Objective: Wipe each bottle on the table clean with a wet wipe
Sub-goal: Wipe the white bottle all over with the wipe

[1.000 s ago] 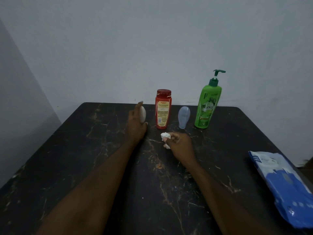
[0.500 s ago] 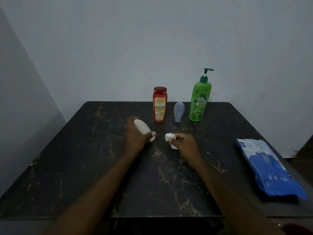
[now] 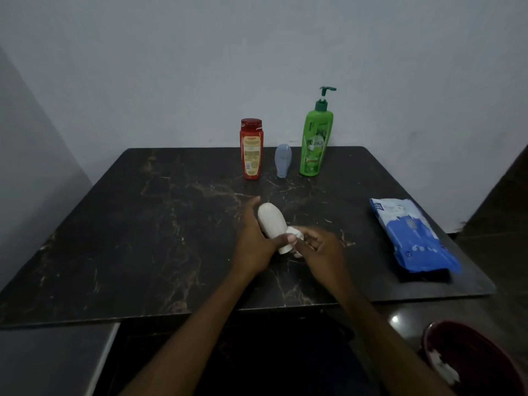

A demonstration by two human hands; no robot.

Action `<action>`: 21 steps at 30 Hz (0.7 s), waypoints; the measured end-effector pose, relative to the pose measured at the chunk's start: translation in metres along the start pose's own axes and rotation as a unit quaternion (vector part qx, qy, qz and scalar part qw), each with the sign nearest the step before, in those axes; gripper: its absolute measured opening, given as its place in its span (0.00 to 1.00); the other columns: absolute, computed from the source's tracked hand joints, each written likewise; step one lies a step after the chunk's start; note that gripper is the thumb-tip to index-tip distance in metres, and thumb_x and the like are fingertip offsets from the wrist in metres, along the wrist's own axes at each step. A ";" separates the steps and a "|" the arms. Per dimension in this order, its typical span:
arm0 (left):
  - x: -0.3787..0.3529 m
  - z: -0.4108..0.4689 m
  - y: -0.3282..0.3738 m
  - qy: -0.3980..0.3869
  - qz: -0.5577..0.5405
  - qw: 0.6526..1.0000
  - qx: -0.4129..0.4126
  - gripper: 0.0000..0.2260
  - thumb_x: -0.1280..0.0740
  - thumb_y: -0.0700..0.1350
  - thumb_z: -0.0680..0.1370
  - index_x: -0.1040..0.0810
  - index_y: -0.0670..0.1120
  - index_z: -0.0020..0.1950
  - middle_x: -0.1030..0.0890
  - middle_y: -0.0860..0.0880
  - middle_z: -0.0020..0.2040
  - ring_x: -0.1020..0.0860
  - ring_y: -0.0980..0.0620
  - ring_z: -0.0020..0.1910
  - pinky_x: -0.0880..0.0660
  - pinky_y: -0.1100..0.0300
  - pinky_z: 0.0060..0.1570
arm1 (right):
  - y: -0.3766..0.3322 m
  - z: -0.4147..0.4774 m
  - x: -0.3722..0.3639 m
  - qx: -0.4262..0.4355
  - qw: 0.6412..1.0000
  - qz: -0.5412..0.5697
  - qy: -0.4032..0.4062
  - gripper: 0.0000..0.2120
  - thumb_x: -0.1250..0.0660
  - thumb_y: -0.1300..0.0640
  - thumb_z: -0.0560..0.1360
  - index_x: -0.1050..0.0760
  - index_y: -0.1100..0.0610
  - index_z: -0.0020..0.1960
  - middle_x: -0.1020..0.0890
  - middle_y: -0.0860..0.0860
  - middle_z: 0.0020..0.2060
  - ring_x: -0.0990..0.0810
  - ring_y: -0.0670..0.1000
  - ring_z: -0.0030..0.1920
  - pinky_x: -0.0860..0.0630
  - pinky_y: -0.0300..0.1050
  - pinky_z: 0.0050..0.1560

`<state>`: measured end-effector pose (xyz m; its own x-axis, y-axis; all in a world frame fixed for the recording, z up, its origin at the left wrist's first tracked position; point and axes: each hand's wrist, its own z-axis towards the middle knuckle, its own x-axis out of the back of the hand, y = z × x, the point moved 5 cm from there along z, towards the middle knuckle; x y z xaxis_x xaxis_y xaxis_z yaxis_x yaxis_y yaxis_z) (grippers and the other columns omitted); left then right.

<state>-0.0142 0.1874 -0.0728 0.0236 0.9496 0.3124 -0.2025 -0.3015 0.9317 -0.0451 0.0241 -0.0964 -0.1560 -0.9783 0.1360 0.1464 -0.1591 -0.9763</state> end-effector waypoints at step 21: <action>0.020 0.010 -0.006 -0.110 0.286 0.939 -0.156 0.25 0.23 0.58 0.72 0.21 0.49 0.66 0.23 0.54 0.54 0.25 0.57 0.50 0.26 0.61 0.49 | 0.003 0.001 0.016 0.018 0.993 -0.091 0.070 0.13 0.27 0.59 0.72 0.17 0.47 0.54 0.19 0.43 0.51 0.19 0.40 0.50 0.22 0.40 0.51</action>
<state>-0.0026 0.2076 -0.0699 0.0182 0.5882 0.8085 -0.5197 -0.6852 0.5103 -0.0461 0.0082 -0.0969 -0.3174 -0.9050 0.2834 0.1383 -0.3398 -0.9303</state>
